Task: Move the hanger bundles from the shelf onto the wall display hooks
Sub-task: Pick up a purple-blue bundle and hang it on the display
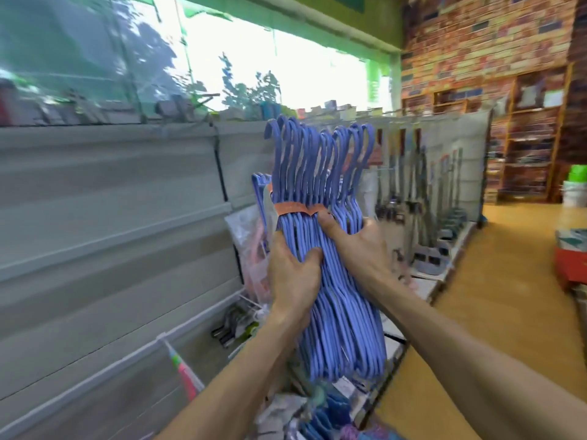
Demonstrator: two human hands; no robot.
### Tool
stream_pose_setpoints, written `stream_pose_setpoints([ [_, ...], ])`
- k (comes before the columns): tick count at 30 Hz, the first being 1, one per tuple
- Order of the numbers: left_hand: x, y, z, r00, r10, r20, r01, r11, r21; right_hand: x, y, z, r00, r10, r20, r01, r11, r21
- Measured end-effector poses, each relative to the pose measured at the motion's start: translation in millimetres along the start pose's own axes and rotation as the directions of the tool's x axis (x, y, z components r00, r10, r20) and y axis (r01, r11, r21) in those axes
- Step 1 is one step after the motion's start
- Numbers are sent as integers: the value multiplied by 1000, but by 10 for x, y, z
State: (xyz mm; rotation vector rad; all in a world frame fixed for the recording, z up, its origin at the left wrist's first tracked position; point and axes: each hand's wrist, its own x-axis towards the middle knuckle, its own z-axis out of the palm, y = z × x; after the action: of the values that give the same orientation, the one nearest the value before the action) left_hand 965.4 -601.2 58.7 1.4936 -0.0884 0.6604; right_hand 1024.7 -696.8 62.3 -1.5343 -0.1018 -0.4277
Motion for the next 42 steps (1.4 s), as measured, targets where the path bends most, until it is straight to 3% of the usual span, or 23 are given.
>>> stream_pose_setpoints([
  [8,-315,353,-580,957,138,-254,-84,974,211,-415,-241,553,963,-91,253,44,981,187],
  [17,-675,698,-1161,843,278,-460,-112,928,356,-957,-592,1109,845,-203,495,37,945,323],
  [27,-1136,1116,-1974,708,414,-572,-88,855,511,-1789,-984,1770,680,-302,668,-69,881,468],
  [30,-1333,1247,-2253,676,430,-598,-56,840,540,-2126,-1061,1980,668,-324,670,-85,861,501],
  [34,-1590,1428,-2639,679,423,-600,-35,835,549,-2586,-1135,2188,666,-328,670,-119,840,530],
  [42,-1898,1685,-3274,770,347,-535,-45,866,497,-3194,-1271,2395,736,-280,616,-121,842,526],
])
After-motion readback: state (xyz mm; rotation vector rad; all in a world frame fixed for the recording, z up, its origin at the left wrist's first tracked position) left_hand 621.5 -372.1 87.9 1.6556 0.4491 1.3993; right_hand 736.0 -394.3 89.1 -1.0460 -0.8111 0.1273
